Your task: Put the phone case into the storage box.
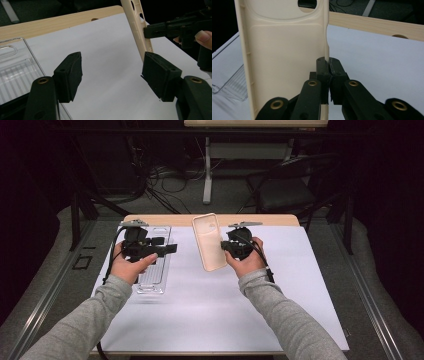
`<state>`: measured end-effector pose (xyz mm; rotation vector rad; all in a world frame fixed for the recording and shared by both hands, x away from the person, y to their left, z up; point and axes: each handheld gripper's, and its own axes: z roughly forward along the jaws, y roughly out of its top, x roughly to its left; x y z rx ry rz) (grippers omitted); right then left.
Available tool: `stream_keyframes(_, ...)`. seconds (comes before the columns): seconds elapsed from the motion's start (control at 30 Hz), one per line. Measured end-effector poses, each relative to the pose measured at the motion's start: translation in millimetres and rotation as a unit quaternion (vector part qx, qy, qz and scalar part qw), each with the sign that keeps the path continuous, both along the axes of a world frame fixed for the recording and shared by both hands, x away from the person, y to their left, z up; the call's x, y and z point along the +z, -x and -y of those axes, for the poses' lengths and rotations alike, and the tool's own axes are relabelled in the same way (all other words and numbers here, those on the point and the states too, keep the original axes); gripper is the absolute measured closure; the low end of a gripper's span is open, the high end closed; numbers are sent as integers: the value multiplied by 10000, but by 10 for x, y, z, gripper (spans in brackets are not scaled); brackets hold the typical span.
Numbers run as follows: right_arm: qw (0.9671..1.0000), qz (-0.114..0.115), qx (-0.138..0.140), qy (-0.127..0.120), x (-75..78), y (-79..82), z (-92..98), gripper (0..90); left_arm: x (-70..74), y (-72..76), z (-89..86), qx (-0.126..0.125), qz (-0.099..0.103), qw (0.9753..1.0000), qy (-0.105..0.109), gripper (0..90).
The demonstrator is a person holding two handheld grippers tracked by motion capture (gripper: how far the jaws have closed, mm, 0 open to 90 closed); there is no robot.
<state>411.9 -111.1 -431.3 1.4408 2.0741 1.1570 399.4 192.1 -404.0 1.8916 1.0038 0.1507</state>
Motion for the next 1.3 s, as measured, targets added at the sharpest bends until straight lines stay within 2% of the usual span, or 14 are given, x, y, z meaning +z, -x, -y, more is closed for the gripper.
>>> stream_keyframes(0.2, 9999, 89, -68, 58, -1, 16, -34, 880, 13, 20, 65, -24, -175, 9997, 145, 342)
stream_keyframes(0.33, 9999, 143, -73, 44, -4, 25, -59, 880, 8, 20, 120, -24, -392, 9988, 296, 347)
stream_keyframes(0.5, 9999, 152, -63, 26, -4, 38, -84, 880, 21, 18, 170, 41, -459, 9984, 323, 354)
stream_keyframes(0.83, 9998, 146, -100, -8, -7, 53, -121, 880, 9, 2, 222, 139, -788, 9947, 654, 379)
stream_keyframes(1.3, 9999, 138, -40, -54, -5, 70, -184, 880, -58, -41, 325, 2, -878, 9944, 583, 480)
